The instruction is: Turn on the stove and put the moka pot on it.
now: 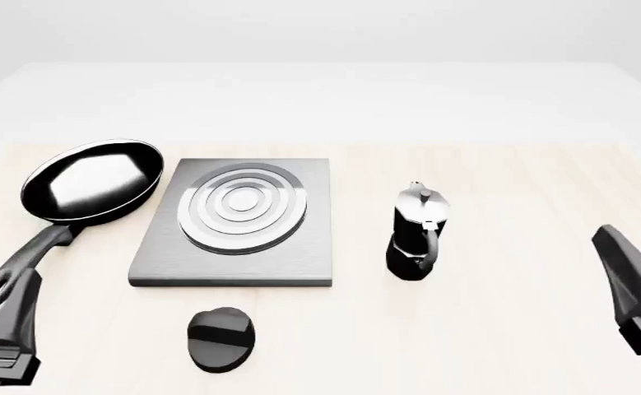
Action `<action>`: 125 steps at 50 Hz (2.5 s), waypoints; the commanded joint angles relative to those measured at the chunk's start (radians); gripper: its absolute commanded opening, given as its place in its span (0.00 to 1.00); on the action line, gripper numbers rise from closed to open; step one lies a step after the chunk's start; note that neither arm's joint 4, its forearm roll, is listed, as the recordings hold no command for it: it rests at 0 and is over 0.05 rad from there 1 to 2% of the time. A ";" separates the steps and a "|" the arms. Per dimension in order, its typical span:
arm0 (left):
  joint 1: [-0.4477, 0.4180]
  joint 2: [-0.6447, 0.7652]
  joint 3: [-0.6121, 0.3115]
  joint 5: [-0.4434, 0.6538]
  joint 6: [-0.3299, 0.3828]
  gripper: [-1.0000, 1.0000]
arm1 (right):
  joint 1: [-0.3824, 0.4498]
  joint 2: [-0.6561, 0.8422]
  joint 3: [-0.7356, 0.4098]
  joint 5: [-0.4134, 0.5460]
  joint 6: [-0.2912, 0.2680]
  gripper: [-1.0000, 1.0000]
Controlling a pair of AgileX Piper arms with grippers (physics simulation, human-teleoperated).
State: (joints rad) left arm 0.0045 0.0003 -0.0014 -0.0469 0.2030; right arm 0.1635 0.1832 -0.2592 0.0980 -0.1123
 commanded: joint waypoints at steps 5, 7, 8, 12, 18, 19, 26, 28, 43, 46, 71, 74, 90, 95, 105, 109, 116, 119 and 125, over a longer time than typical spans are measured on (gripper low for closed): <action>-0.003 0.000 0.001 0.024 0.005 1.00 | 0.043 0.183 -0.115 -0.013 0.049 1.00; -0.004 0.000 0.001 0.024 0.008 1.00 | 0.054 0.201 -0.115 -0.023 0.057 1.00; -0.003 0.000 0.001 0.024 0.008 1.00 | 0.053 0.212 -0.116 -0.029 0.056 1.00; -0.004 0.000 0.001 0.025 0.012 1.00 | 0.072 0.251 -0.117 -0.048 0.072 1.00; -0.006 0.000 0.001 0.029 0.016 1.00 | 0.096 0.318 -0.116 -0.080 0.107 1.00; -0.007 0.000 0.001 0.030 0.016 1.00 | 0.096 0.325 -0.115 -0.085 0.106 1.00; -0.005 0.000 0.001 0.029 0.020 1.00 | 0.123 0.399 -0.108 -0.125 0.124 1.00; -0.005 0.000 0.001 0.029 0.020 1.00 | 0.125 0.422 -0.098 -0.146 0.124 1.00; -0.006 0.000 0.001 0.034 0.013 1.00 | 0.165 0.618 -0.066 -0.307 0.131 1.00; -0.006 0.000 0.001 0.033 0.015 1.00 | 0.172 0.661 -0.067 -0.335 0.138 1.00; -0.006 0.000 0.001 0.032 0.020 1.00 | 0.206 0.953 -0.064 -0.557 0.145 1.00; -0.005 0.000 0.001 0.033 0.020 1.00 | 0.206 0.975 -0.056 -0.579 0.151 1.00; -0.010 0.000 0.001 0.038 0.025 1.00 | 0.215 1.105 -0.038 -0.687 0.189 1.00; -0.009 0.000 0.001 0.039 0.027 1.00 | 0.216 1.140 -0.032 -0.719 0.194 1.00; -0.012 0.000 0.001 0.045 0.027 1.00 | 0.216 1.198 -0.026 -0.770 0.204 1.00; -0.013 0.000 0.001 0.047 0.026 1.00 | 0.218 1.220 -0.027 -0.785 0.209 1.00; -0.011 0.000 0.001 0.048 0.026 1.00 | 0.224 1.254 -0.032 -0.806 0.214 1.00; -0.010 0.000 0.001 0.050 0.025 1.00 | 0.227 1.264 -0.034 -0.812 0.213 1.00; -0.011 0.000 0.001 0.051 0.026 1.00 | 0.233 1.295 -0.037 -0.834 0.219 1.00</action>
State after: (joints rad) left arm -0.0065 0.0001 0.0000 0.0019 0.2283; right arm 0.3884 1.4309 -0.2926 -0.7025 0.0990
